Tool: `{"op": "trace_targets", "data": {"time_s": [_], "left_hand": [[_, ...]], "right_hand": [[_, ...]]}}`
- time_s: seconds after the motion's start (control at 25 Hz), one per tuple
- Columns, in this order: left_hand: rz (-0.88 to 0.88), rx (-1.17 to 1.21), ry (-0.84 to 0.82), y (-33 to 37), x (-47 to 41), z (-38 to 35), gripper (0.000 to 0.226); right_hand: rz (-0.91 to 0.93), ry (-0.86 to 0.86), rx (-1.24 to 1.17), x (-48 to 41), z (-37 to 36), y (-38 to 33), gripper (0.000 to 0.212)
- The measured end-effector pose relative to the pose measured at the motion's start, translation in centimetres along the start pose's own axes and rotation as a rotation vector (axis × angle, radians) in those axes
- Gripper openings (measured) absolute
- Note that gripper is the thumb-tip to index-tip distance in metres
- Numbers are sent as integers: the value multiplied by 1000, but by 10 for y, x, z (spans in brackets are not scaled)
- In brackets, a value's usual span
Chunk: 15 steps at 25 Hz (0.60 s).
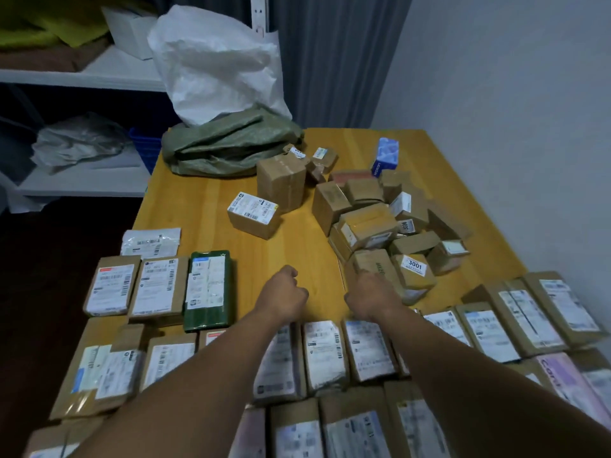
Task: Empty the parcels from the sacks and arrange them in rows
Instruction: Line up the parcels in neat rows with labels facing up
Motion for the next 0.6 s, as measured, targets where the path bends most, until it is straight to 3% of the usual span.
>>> {"op": "trace_targets", "data": {"time_s": [0.32, 0.6], "left_hand": [[72, -19, 2, 22, -16, -73, 56], [91, -76, 28, 29, -38, -83, 55]], "right_hand": [[0, 18, -36, -50, 11, 68, 52], [-12, 10, 23, -86, 4, 79, 43]]}}
Point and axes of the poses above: each hand's wrist, its own x-axis away from the middle knuckle, its own z-axis out of the back of the hand, y = z × x, the point moved 5 cm from there along -x, towards the middle knuckle, and after that the axes turned 6 degrees about x, right-handed, at the moved point
